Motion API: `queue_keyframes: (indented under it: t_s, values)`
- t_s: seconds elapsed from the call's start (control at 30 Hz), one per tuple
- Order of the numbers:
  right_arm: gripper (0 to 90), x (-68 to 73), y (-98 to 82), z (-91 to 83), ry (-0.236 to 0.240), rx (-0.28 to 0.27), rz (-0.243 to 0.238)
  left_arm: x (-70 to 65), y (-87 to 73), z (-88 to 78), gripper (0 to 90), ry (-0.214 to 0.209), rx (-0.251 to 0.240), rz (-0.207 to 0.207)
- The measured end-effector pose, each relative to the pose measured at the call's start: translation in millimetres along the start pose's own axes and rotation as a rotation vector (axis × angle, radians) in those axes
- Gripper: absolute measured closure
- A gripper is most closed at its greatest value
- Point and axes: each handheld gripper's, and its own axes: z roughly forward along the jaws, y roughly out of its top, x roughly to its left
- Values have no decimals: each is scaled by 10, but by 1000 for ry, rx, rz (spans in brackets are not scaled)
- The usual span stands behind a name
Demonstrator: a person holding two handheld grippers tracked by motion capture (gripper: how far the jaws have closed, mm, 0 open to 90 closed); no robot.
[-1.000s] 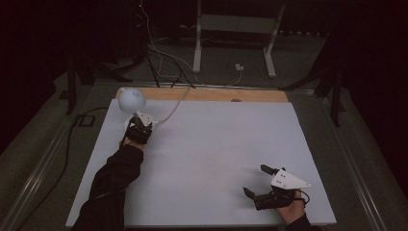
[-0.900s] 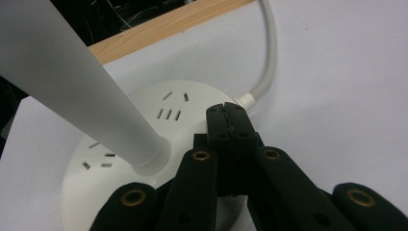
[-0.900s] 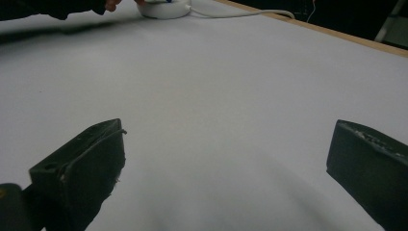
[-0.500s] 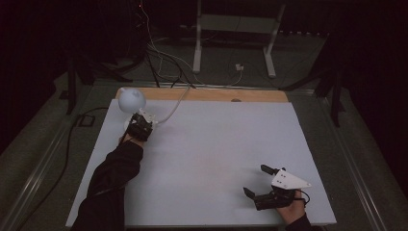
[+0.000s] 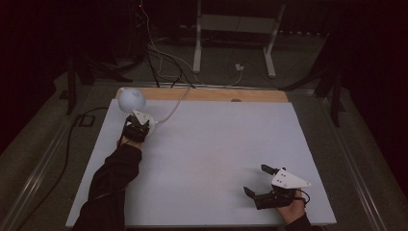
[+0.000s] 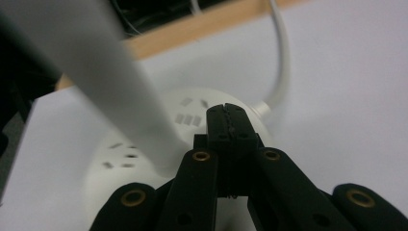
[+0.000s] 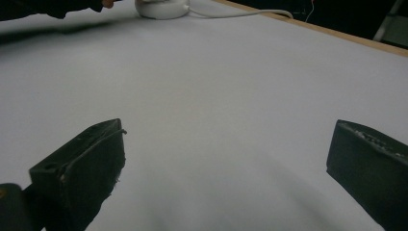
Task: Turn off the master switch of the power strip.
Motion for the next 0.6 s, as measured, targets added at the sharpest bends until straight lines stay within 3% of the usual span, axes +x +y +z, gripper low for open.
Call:
queue_keyframes:
  t_s: [0.1, 0.3, 0.6]
  values:
    - [0, 6, 2, 1, -1, -1, -3, 18, 58, -76, 900, -32, -25, -3]
    - [0, 7, 4, -1, 0, -1, -6, -44, 112, -191, 900, -79, -27, 9]
    - [0, 2, 4, -5, 0, -4, -3, -60, 175, -262, 876, -84, -26, -26]
